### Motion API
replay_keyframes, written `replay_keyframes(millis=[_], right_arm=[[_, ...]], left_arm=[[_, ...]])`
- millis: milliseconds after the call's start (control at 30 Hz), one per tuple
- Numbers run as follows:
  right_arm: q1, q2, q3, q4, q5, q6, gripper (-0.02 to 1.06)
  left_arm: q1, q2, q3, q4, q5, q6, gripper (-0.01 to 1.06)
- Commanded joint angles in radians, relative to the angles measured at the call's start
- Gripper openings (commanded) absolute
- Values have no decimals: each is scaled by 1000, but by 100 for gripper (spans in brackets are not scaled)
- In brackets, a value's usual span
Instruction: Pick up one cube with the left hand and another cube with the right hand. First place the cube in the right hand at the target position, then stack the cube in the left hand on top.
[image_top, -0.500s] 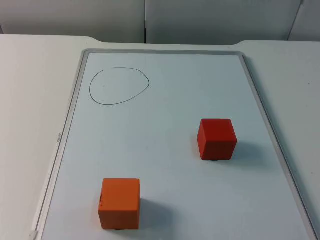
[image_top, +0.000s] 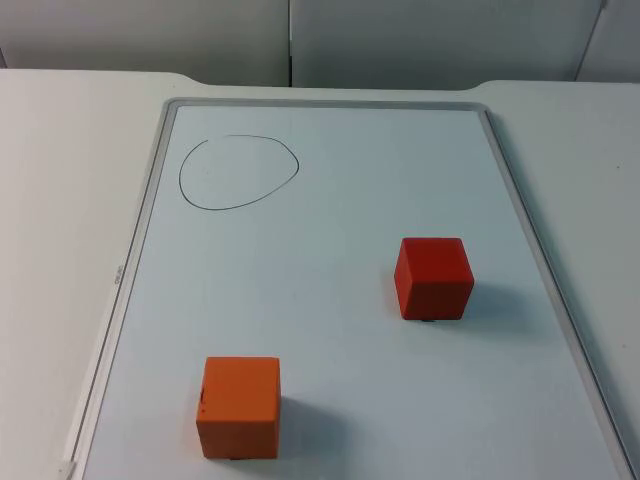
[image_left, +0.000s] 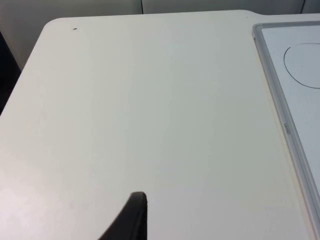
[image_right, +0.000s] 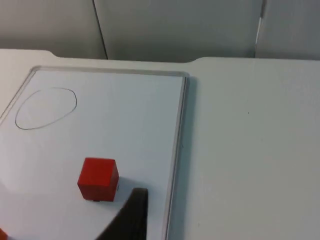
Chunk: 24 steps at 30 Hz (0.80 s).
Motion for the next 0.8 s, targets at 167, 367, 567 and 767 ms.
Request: replay_keyframes(millis=[167, 367, 567, 767], right_arm=[[-6, 365, -224, 164, -85, -138, 104], [0, 665, -374, 279, -31, -188, 101], [112, 904, -445, 273, -56, -157, 98], [305, 1084, -450, 49, -135, 122, 98]], left_arm=[[2, -5, 3, -1, -9, -4, 105], [2, -5, 3, -1, -9, -4, 105], [2, -5, 3, -1, -9, -4, 105], [2, -5, 3, -1, -9, -4, 105]])
